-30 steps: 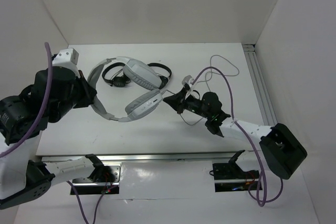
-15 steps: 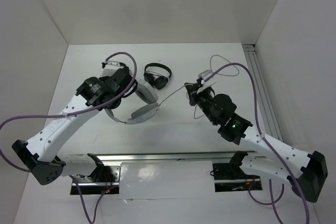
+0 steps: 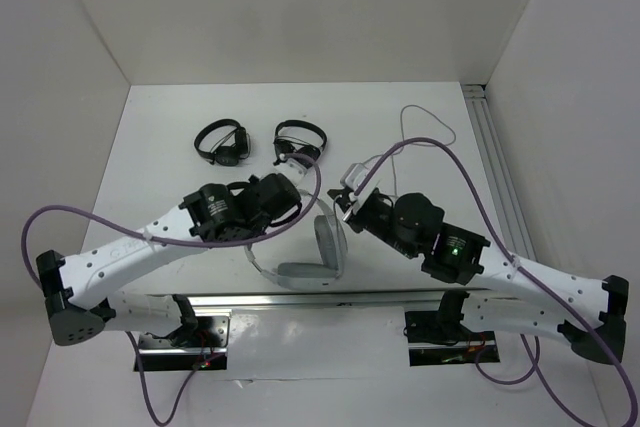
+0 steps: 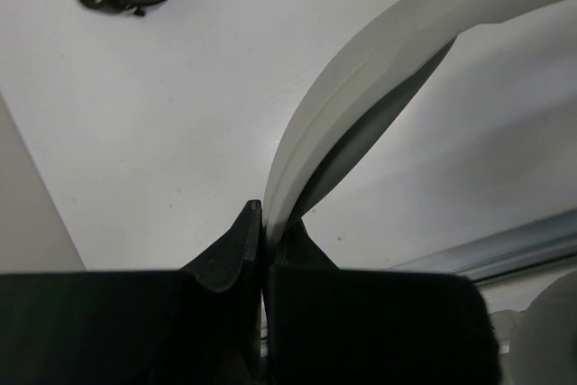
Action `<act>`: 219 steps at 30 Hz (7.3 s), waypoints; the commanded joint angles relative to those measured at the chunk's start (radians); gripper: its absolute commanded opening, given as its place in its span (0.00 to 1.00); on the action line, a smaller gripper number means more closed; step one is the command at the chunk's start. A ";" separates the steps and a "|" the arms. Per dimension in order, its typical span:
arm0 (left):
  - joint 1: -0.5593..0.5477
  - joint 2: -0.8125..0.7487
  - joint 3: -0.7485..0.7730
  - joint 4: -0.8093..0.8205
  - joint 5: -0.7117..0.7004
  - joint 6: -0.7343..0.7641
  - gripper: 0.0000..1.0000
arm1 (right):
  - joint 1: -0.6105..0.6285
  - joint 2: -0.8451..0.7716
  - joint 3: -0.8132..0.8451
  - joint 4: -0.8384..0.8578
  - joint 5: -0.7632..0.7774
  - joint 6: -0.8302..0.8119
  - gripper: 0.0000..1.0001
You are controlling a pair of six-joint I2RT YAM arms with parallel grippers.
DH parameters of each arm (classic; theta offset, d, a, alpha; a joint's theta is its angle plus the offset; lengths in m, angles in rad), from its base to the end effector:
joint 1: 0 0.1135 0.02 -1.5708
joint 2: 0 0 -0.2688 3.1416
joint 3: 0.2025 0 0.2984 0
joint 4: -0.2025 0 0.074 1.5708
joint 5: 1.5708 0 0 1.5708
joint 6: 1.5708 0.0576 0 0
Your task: Wrap the headphones
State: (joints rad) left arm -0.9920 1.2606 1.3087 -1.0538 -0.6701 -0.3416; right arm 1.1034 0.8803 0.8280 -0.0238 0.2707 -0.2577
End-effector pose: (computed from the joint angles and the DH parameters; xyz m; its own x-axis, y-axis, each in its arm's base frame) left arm 0.1890 -0.2239 0.3428 -0.5941 0.4293 -0.6803 0.2920 0.9031 0.3148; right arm 0.1367 0.2367 0.3555 0.1555 -0.2369 -0.9590 -0.7244 0.6327 -0.2738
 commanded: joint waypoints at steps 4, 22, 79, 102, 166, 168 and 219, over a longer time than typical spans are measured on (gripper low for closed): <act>-0.132 -0.127 -0.023 0.110 0.145 0.170 0.00 | 0.004 -0.055 0.026 0.062 -0.008 -0.040 0.07; -0.289 -0.205 -0.014 0.118 0.257 0.243 0.00 | 0.004 0.086 0.025 0.062 0.094 -0.058 0.04; 0.039 0.098 0.649 0.500 -0.523 -0.076 0.00 | -0.176 0.567 -0.380 1.198 -0.857 0.573 0.00; 0.316 0.264 0.221 0.060 -0.320 -0.412 0.00 | 0.049 0.151 0.229 -0.198 0.077 0.060 0.02; -0.062 -0.303 0.110 0.140 0.302 0.023 0.00 | -0.665 0.393 0.166 0.378 -0.607 0.064 0.00; -0.062 -0.312 0.132 0.176 0.282 0.013 0.00 | -0.686 0.440 0.157 0.429 -0.683 0.156 0.00; -0.018 0.021 0.678 0.336 -0.011 -0.186 0.00 | -0.519 1.167 0.178 1.533 -0.958 1.026 0.38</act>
State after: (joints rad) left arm -1.0485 1.2354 1.8862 -0.9005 -0.5877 -0.4709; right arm 0.5468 1.9724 0.9680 1.2121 -0.6502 0.5991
